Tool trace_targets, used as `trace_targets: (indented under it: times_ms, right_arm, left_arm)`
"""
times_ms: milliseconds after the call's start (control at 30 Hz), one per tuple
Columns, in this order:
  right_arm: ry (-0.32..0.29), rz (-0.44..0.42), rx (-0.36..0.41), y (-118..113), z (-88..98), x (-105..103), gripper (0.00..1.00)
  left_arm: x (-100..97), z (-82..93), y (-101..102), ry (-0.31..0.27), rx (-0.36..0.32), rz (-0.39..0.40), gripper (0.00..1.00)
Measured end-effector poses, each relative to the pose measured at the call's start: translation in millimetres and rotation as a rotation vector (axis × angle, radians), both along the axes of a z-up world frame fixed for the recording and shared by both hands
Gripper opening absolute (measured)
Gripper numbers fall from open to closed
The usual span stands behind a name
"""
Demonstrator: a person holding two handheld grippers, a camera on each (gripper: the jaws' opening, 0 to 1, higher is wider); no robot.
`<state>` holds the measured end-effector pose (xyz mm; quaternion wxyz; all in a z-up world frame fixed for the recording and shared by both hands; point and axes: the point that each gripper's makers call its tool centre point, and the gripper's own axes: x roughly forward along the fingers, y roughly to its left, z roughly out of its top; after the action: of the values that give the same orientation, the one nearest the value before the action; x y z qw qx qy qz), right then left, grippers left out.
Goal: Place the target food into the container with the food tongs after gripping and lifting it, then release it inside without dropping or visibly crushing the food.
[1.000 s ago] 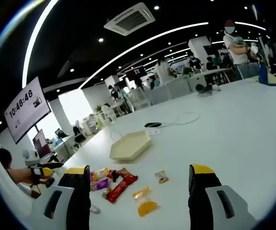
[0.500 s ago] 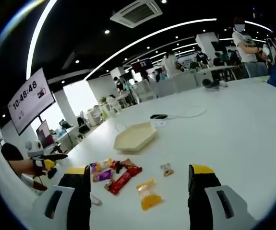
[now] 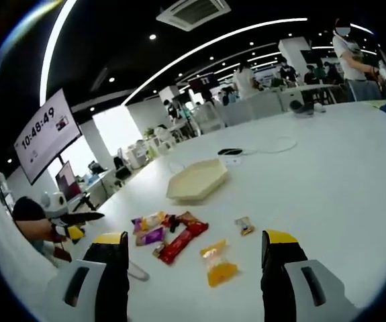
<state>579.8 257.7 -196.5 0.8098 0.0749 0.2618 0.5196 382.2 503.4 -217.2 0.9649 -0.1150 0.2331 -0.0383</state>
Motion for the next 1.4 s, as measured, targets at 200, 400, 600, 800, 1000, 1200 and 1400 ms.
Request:
trace_targets:
  times_ms: [200, 400, 600, 800, 1000, 1200, 1400]
  right_arm:
    - [0.008, 0.018, -0.006, 3, -3.0, -6, 0.82]
    - [0.016, 0.041, -0.013, 6, -7.5, -12, 0.82]
    - [0.023, 0.047, -0.015, 8, -9.8, -14, 0.82]
    - [0.029, 0.052, -0.017, 12, -12.4, -16, 0.82]
    - [0.03, 0.057, -0.016, 16, -13.4, -19, 0.82]
    - [0.031, 0.06, -0.017, 18, -14.7, -21, 0.82]
    - [0.034, 0.065, -0.017, 19, -15.5, -24, 0.82]
  left_arm:
    - [-1.7, -5.6, -6, 0.013, -0.006, -0.015, 0.99]
    - [1.3, -9.3, -14, 0.012, -0.019, -0.028, 0.99]
    - [3.2, -9.4, -18, 0.012, -0.021, -0.033, 0.99]
    - [1.7, -11.9, -20, 0.017, -0.021, -0.037, 0.99]
    - [2.9, -15.5, -22, 0.02, -0.026, -0.047, 0.99]
    - [3.7, -17.4, -25, 0.024, -0.026, -0.063, 0.99]
    - [3.5, -19.7, -26, 0.032, -0.025, -0.069, 0.99]
